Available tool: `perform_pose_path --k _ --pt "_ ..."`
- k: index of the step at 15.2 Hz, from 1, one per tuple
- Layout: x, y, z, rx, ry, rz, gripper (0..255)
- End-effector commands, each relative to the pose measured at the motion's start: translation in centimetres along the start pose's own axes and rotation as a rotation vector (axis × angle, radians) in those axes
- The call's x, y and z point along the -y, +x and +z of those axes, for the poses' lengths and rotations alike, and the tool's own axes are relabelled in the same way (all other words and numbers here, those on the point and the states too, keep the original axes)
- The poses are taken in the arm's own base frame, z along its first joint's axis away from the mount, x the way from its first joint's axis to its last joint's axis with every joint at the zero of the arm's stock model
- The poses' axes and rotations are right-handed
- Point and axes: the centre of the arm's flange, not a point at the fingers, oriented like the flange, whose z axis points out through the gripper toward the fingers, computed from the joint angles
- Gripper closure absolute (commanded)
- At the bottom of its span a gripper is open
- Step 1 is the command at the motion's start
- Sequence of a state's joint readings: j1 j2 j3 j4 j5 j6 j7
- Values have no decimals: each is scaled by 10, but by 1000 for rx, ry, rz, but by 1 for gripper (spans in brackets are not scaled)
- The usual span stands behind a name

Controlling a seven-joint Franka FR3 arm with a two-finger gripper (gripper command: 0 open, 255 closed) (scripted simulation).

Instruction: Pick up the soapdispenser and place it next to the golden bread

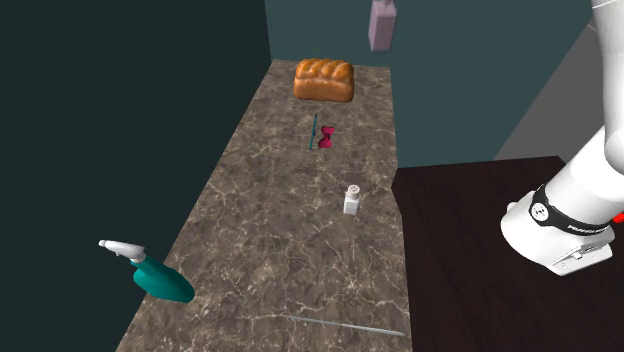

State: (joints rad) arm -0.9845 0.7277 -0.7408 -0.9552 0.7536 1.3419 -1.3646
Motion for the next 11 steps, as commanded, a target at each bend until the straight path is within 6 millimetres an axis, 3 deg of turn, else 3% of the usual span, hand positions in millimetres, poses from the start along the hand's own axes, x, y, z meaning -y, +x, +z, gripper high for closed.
perform_pose_path --k 1,11 --pt "-2 -3 10 0 -1 0 255" --pt "-15 -16 60 0 -1 0 255"
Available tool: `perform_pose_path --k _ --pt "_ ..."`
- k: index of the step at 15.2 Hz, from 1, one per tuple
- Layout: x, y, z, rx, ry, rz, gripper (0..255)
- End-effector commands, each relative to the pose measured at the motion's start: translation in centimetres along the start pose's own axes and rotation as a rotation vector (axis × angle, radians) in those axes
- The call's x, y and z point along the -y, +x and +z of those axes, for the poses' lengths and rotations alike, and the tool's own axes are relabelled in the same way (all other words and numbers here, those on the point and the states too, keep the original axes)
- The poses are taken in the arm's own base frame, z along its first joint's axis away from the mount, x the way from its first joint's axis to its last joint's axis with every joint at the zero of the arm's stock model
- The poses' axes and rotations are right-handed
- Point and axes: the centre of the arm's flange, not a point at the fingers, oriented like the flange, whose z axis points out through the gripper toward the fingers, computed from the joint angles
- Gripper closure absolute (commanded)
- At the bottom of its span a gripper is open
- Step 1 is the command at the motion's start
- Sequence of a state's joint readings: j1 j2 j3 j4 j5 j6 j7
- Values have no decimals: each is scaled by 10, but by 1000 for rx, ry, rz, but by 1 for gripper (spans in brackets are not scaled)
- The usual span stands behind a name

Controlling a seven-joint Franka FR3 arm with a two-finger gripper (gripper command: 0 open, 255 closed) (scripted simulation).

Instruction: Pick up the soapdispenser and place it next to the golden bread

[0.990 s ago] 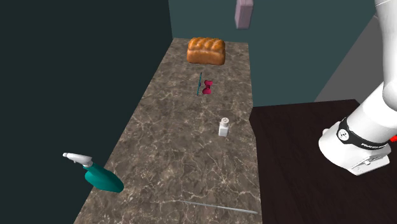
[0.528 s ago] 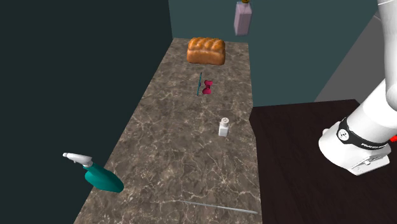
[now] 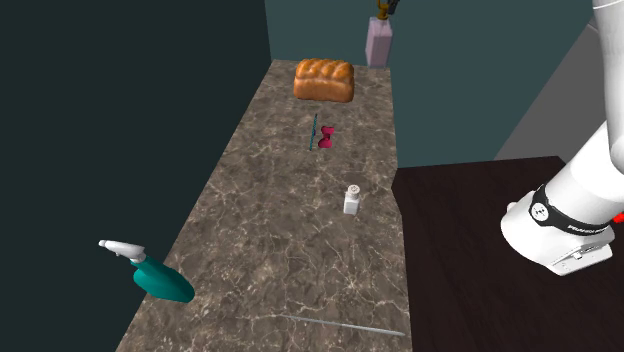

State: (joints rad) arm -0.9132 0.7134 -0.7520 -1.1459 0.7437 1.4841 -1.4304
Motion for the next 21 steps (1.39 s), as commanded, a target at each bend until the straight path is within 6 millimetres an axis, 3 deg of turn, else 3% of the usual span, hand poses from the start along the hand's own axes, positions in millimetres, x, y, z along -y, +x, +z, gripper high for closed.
perform_pose_path --k 1,21 --pt "-3 -3 11 0 -1 0 255" --pt "-28 -29 110 0 -1 0 255"
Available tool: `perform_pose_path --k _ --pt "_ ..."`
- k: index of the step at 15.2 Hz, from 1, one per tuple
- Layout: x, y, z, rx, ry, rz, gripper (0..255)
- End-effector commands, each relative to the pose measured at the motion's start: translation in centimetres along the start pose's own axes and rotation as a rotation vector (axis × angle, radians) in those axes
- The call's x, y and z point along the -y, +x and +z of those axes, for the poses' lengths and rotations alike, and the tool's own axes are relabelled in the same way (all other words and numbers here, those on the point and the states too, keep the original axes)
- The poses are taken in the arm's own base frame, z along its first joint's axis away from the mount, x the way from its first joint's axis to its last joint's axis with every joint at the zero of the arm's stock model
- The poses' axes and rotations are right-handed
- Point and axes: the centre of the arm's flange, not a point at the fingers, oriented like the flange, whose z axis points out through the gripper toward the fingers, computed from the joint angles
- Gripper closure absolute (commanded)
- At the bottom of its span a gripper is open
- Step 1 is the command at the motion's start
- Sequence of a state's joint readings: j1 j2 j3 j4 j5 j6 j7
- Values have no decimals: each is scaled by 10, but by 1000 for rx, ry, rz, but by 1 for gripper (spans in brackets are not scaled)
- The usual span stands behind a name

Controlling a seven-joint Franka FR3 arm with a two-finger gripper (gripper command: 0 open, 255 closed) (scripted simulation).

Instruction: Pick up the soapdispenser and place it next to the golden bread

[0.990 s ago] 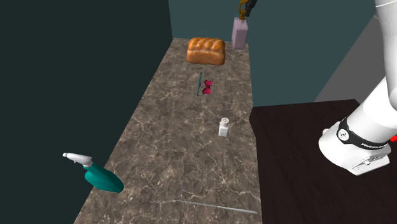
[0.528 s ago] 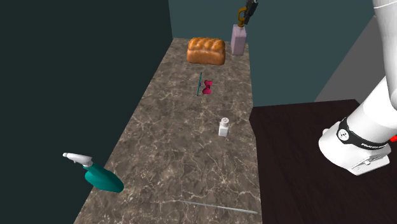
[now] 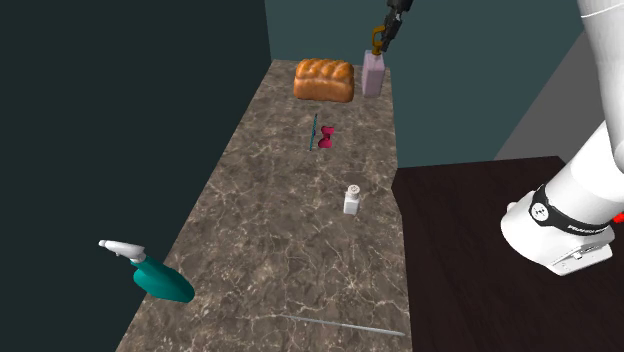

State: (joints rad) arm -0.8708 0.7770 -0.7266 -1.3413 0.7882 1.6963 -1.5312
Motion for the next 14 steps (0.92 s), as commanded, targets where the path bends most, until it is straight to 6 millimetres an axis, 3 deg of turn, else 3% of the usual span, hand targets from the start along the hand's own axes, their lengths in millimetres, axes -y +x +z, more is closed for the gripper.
perform_pose_path --k 1,14 --pt "-3 -2 10 0 -1 0 255" --pt "-21 -19 78 0 -1 0 255"
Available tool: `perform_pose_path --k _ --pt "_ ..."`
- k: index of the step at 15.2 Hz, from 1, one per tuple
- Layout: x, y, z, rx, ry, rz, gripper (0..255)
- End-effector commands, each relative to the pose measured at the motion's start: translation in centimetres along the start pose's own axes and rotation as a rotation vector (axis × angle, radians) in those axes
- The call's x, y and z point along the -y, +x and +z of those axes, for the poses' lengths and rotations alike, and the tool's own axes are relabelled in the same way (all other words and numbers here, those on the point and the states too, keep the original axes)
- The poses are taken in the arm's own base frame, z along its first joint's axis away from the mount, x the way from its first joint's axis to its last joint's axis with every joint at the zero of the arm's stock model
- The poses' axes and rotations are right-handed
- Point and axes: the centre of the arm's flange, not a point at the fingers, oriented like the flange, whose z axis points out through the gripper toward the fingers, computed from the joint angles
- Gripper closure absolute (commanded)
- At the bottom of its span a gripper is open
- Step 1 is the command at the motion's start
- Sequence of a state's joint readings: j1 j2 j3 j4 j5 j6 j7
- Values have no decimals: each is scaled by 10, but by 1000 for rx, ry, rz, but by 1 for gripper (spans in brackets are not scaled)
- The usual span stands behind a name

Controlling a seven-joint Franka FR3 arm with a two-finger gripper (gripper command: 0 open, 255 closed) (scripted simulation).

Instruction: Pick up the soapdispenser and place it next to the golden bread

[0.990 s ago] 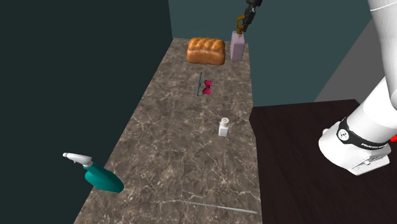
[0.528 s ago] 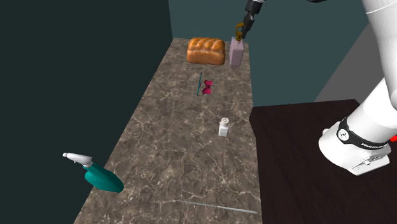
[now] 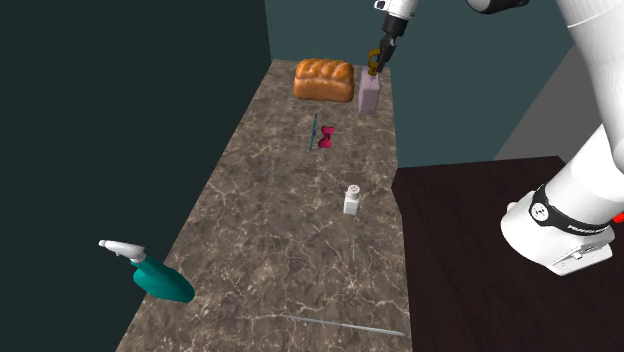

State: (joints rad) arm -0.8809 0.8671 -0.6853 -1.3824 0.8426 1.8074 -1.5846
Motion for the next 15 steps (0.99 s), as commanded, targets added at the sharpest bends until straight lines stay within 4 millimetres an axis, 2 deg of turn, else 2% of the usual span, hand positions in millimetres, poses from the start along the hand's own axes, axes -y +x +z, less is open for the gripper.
perform_pose_path --k 1,8,9,14,15 --pt "-2 -3 7 0 -1 0 255" --pt "-2 -3 7 0 -1 0 255" --pt "-2 -3 7 0 -1 0 0" --pt "-2 -3 7 0 -1 0 0" --pt "-2 -3 -6 0 -1 0 0"
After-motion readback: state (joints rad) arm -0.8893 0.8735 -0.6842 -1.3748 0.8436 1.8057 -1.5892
